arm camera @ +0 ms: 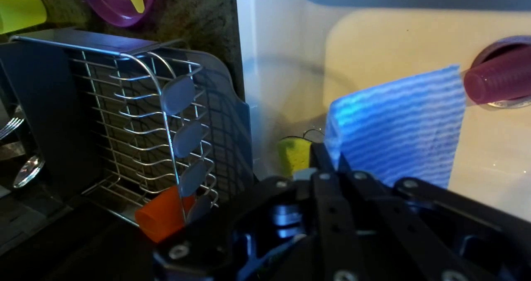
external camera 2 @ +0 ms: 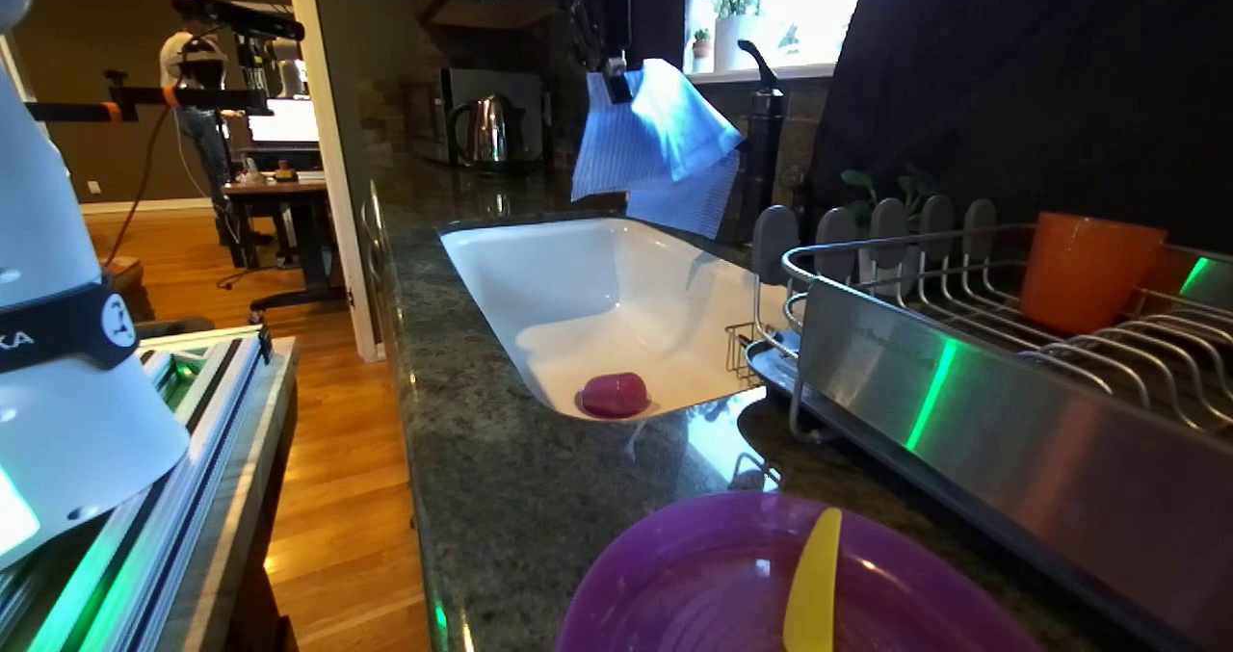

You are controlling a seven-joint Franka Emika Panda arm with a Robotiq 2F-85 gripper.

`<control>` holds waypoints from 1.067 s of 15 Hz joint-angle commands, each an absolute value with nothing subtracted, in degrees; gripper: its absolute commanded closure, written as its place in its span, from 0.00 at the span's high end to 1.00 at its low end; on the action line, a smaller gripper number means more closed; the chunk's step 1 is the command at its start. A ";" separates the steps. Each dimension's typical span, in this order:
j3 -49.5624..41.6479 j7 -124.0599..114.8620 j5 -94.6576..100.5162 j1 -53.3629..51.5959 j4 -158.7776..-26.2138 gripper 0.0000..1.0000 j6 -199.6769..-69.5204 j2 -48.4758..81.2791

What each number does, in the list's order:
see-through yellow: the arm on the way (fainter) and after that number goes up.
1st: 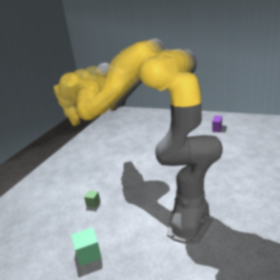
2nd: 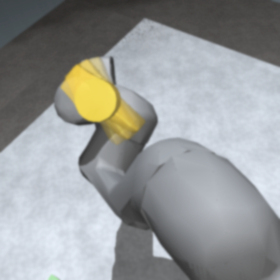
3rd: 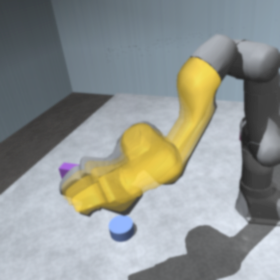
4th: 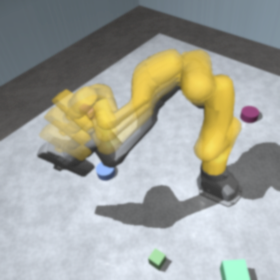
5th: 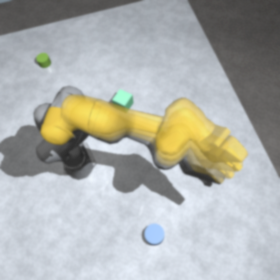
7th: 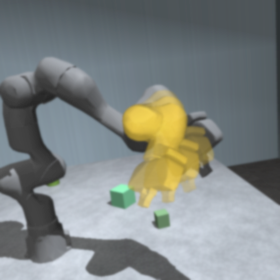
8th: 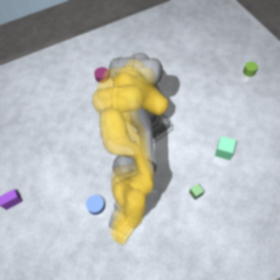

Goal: Put the blue object over the tap nozzle

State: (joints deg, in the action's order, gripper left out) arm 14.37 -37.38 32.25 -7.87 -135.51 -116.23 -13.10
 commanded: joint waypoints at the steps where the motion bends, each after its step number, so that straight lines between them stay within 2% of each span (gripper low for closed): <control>1: 14.53 -36.92 31.48 -7.74 -135.52 0.26 -114.97 -12.95; 3: 14.48 -37.94 30.84 -7.80 -135.31 0.32 -116.15 -13.11; 11: 13.34 -40.50 24.67 -7.13 -133.54 0.94 -117.85 -19.09; 12: 13.22 -41.39 24.31 -6.76 -133.42 0.99 -117.24 -20.79; 16: 13.52 -48.90 25.42 -3.42 -134.20 1.00 -113.21 -28.14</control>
State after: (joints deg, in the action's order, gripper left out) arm 13.10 -44.60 26.28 -5.68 -132.25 -116.27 -22.06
